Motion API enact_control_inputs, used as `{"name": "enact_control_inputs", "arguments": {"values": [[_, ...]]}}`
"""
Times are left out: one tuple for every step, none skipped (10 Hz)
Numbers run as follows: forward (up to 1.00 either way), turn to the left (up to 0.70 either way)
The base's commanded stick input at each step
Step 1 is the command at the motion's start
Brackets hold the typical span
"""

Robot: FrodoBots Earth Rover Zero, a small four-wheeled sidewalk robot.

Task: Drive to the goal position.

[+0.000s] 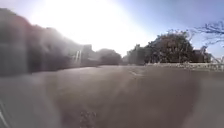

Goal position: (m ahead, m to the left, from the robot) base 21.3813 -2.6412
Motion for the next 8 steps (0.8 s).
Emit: {"name": "enact_control_inputs", "arguments": {"values": [[1.0,0.0],[1.0,0.0],[1.0,0.0],[1.0,0.0],[1.0,0.0],[1.0,0.0],[1.0,0.0],[1.0,0.0]]}}
